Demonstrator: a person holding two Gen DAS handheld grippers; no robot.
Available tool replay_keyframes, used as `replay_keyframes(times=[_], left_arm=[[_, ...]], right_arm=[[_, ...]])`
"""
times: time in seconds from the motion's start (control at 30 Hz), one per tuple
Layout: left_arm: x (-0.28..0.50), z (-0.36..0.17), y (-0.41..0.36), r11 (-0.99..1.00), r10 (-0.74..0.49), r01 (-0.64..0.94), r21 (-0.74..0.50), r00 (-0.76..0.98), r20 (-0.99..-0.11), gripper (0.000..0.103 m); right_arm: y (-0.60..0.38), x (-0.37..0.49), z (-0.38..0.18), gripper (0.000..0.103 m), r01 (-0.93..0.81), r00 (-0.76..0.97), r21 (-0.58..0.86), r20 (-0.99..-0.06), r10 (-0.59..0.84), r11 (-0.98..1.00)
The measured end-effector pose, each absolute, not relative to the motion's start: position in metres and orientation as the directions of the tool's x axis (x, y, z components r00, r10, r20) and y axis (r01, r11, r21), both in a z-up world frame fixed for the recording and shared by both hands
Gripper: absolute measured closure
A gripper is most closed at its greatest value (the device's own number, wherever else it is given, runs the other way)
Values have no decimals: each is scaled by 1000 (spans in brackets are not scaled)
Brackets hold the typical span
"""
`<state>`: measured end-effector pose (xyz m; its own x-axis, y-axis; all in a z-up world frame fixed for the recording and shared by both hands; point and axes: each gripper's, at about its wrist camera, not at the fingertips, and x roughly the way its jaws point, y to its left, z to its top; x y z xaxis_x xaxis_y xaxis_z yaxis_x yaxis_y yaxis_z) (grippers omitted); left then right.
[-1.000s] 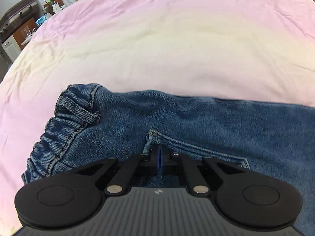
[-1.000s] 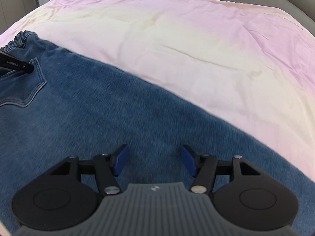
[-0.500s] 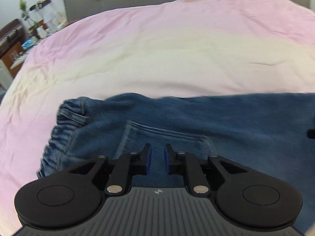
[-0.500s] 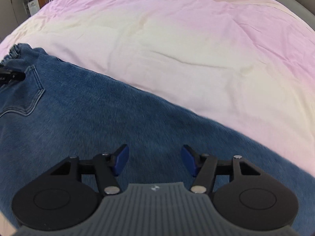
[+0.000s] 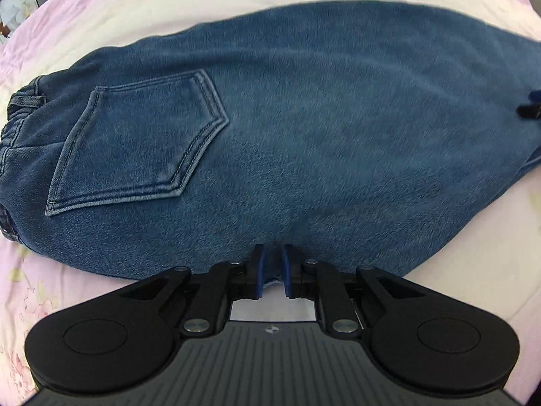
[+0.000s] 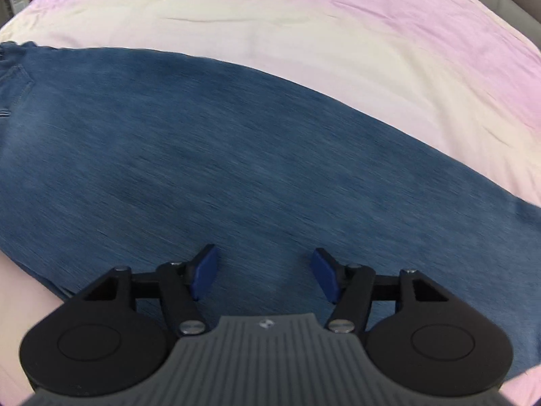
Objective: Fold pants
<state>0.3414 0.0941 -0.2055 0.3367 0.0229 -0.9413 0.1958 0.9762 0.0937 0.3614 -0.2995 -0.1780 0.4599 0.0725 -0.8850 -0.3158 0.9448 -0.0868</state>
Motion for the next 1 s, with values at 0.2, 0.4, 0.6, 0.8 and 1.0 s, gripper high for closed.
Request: replay_keyframes(times=[0.2,0.4,0.6,0.8,1.0], left_arm=[[349,-195,81,977,90,155,145,315,-945,86],[336,-161,60,974,55,176,143,426,-903,86],[342,-145,5,972,-65,230,46,452,-890,86],[351,-144,-76,949,-210,308,-67,462,-862,85],[365,-154,-159,917,-315,371,-148,442,-840,85]], right_arm=[[-326,349,-167,46,-267,472,-108,-881,32,958],[-386,316,-156,55,-195,459,-62,-888,35,979],[-429,298,-171,64,-143,372,-13,-927,41,990],[-493,290,-148,65,39,469,185,-871,146,982],[-557,277,-141,54,271,586,366,-797,149,890]])
